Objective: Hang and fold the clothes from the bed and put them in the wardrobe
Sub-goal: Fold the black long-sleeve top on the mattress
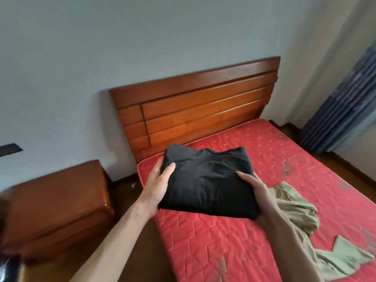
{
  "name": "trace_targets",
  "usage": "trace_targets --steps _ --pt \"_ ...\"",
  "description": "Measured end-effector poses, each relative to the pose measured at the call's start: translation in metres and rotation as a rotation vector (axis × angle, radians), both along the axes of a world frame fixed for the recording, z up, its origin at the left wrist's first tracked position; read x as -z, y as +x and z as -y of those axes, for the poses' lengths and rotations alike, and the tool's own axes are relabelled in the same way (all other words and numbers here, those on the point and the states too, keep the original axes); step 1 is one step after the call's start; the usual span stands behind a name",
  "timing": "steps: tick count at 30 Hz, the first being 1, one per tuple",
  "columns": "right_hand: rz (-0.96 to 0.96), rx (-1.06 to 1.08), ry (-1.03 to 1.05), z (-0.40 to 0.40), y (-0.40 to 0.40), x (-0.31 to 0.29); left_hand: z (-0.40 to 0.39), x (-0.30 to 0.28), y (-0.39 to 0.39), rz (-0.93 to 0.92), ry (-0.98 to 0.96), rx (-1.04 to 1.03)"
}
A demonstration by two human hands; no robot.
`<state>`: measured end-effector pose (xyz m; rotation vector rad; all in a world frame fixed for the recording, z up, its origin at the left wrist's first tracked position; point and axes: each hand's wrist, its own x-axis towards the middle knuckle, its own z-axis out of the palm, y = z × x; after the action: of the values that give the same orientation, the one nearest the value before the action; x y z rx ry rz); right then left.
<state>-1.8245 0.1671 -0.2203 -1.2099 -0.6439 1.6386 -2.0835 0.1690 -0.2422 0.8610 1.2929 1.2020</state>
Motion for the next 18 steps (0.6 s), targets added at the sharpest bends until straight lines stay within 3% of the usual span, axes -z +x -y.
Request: trace_targets --steps 18 --pt "-0.022 -0.478 0.074 -0.049 -0.376 -0.028 0.076 -0.035 -0.339 0.03 0.025 -0.546"
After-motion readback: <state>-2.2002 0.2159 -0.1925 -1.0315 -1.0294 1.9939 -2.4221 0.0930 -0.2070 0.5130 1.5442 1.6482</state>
